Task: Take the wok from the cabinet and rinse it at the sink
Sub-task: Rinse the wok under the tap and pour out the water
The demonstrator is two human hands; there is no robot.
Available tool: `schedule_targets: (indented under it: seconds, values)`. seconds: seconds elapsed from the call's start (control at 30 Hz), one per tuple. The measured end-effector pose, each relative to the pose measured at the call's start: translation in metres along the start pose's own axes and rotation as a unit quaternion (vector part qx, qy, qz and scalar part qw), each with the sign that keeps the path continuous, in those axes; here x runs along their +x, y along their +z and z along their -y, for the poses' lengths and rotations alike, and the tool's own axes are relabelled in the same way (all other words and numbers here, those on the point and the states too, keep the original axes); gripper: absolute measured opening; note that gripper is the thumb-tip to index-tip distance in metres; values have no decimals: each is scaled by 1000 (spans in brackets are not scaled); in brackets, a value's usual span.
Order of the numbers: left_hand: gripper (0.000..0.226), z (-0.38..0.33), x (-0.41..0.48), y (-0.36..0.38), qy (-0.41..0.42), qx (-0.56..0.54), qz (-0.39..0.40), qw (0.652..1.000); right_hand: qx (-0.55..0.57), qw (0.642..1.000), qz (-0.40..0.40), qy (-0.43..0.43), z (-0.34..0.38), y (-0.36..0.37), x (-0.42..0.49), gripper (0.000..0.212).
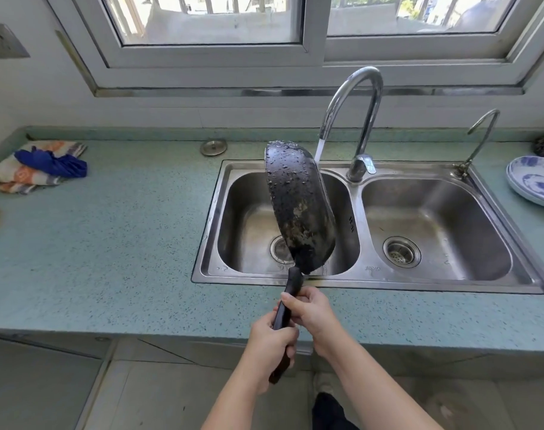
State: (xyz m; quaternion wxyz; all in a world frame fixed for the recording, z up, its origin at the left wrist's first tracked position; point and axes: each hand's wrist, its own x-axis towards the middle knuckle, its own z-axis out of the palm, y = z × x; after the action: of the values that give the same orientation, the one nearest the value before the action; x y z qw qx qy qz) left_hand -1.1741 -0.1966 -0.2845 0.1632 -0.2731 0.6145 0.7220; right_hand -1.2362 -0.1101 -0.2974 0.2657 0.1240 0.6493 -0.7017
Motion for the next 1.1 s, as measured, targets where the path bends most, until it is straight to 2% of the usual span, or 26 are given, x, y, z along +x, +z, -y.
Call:
schedule_targets:
  seconds: [0.2,0.57,0.77,0.93,1.0,1.1]
  values:
    - [15,8,1,5,-21,-68,72,995,-75,996,-30,-31,-2,-12,-2,23]
    - [18,32,11,12,-70,-152,87,982,-209,974,-83,-20,-13,-18,-1,27]
    - [3,43,12,10,-115,-154,112,975,-301,947,-115,-1,-16,-18,-2,32]
    - [12,50,13,15,-110,-122,72,984,-353,927,-123,7,-20,-18,-1,35]
    - [15,51,11,21,-94,-77,22,992,-368,922,-124,6,-22,-17,0,36]
    - [19,52,11,26,-62,59,-82,993,-375,919,-123,8,-24,-14,1,37]
